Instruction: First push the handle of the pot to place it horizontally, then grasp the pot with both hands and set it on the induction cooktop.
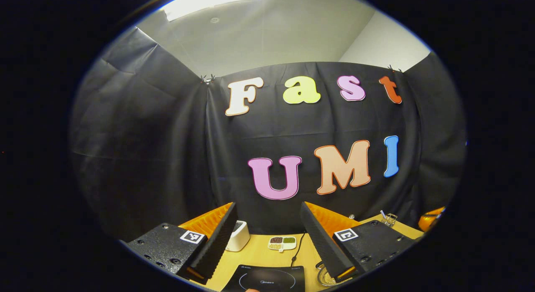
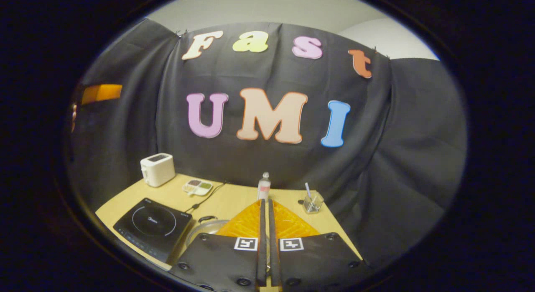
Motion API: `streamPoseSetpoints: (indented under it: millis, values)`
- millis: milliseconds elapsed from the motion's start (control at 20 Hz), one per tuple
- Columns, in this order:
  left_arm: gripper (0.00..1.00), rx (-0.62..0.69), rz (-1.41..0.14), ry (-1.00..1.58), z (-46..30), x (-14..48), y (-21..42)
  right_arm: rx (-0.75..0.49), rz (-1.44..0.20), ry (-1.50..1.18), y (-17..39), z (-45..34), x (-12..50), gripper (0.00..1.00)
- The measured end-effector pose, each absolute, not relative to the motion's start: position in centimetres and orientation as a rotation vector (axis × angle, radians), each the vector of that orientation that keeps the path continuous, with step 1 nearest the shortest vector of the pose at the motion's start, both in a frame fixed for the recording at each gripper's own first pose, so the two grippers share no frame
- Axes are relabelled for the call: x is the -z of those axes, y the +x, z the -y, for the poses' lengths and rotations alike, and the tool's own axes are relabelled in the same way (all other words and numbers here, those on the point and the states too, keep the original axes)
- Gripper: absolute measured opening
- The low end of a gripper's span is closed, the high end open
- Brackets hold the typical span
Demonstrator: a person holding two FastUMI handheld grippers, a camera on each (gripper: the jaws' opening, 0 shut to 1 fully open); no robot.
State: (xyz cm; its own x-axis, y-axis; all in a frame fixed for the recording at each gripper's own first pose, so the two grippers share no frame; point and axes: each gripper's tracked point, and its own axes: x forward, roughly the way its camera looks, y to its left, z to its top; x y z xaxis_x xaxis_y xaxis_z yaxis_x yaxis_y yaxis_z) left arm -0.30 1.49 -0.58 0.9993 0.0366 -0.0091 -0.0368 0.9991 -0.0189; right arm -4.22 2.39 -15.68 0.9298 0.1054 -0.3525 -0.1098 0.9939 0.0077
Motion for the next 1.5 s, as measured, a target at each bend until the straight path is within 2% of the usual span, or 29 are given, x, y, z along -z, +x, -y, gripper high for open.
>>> streamPoseSetpoints:
  millis: [150,200,250,650,1000,1050,1150,1200,1350,1500]
  values:
    - [0.97,-0.041,-0.014,-0.023,-1.6,0.8,-0.3,-0.136,-0.465,-0.005,-5.8,-3.0,20.4,0.05]
    - [0.97,-0.043,-0.016,-0.022,-1.7,0.9,-0.3,-0.148,-0.507,-0.002,-6.3,-3.4,22.1,0.02]
    - [0.97,-0.046,-0.018,-0.021,-1.8,1.0,-0.3,-0.163,-0.554,-0.001,-7.0,-3.7,24.0,0.05]
    - [0.97,-0.076,-0.037,-0.009,-2.6,2.0,-0.5,-0.245,-0.894,0.019,-13.3,-5.3,35.5,0.05]
    - [0.97,-0.120,-0.065,-0.005,-3.9,3.1,-0.6,-0.278,-1.095,0.030,-15.9,-6.2,40.3,0.05]
    - [1.00,-0.130,-0.067,-0.002,-4.2,3.2,-0.7,-0.282,-1.115,0.026,-16.1,-6.2,40.8,0.05]
    - [0.97,-0.150,-0.072,0.003,-4.8,3.3,-0.9,-0.280,-1.157,0.008,-16.4,-6.1,42.1,0.05]
    - [1.00,-0.161,-0.074,0.003,-5.1,3.3,-1.0,-0.280,-1.178,0.003,-16.4,-6.1,42.6,0.05]
    - [0.97,-0.195,-0.082,0.004,-6.1,3.7,-1.1,-0.278,-1.203,0.008,-16.3,-6.0,43.7,0.03]
    - [0.99,-0.230,-0.091,0.005,-7.1,4.1,-1.4,-0.286,-1.209,0.022,-15.7,-5.9,44.0,0.04]
